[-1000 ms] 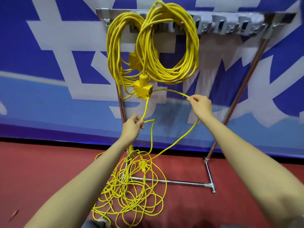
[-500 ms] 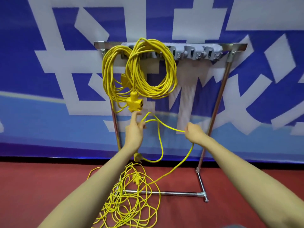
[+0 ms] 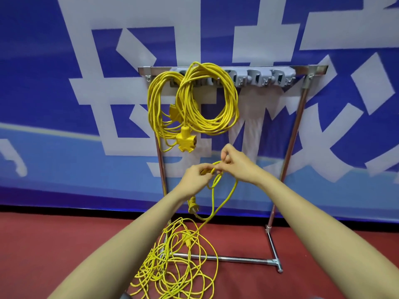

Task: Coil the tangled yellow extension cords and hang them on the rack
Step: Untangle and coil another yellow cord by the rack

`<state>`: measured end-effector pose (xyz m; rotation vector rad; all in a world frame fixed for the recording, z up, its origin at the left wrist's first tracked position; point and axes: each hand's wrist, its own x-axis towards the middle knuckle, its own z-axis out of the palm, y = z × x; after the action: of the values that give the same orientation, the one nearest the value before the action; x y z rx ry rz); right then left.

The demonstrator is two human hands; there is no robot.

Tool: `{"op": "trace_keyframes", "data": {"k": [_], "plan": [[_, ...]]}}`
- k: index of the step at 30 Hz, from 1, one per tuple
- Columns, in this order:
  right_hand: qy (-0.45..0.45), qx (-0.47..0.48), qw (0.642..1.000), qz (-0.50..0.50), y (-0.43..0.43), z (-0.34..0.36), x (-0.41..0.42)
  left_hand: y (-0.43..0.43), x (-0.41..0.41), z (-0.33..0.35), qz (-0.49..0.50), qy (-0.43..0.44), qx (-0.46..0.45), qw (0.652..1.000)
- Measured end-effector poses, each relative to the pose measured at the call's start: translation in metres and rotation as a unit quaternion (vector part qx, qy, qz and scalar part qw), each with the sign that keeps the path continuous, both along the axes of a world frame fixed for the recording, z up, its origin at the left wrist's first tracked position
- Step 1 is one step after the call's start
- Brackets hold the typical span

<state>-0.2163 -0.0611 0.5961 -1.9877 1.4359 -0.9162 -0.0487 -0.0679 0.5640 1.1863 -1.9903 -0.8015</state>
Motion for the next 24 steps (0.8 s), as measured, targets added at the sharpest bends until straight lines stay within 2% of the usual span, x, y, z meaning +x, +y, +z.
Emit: {"op": "trace_keyframes", "data": {"k": [2,6,9,11,15,18,21,24], "plan": [[-0.021,-0.009,1.000,-0.009,-0.002,0.001,0.001,0.001,0.002,0.009,0.003,0.012,-0.016,1.000],[-0.139,0.016,0.990,-0.010,-0.005,-0.008,0.009,-0.007,0.004,0.037,0.065,0.035,-0.113,0.991],[-0.220,0.047,0.974,0.002,-0.009,-0.026,0.016,-0.019,0.005,0.056,0.091,0.038,-0.153,0.983],[-0.234,0.043,0.971,0.002,-0.013,-0.035,0.022,-0.022,0.004,0.067,0.103,0.039,-0.167,0.980],[-0.210,0.095,0.973,0.012,-0.017,-0.057,0.038,-0.027,0.003,0.085,0.118,0.076,-0.167,0.976],[-0.195,0.161,0.967,0.004,-0.022,-0.081,0.046,-0.027,0.002,0.096,0.125,0.136,-0.164,0.969],[-0.268,0.182,0.946,-0.035,-0.023,-0.090,0.037,-0.030,0.012,0.094,0.139,0.154,-0.165,0.964],[-0.344,0.106,0.925,-0.121,-0.027,-0.073,0.007,-0.043,0.032,0.073,0.128,0.086,-0.119,0.981]]}}
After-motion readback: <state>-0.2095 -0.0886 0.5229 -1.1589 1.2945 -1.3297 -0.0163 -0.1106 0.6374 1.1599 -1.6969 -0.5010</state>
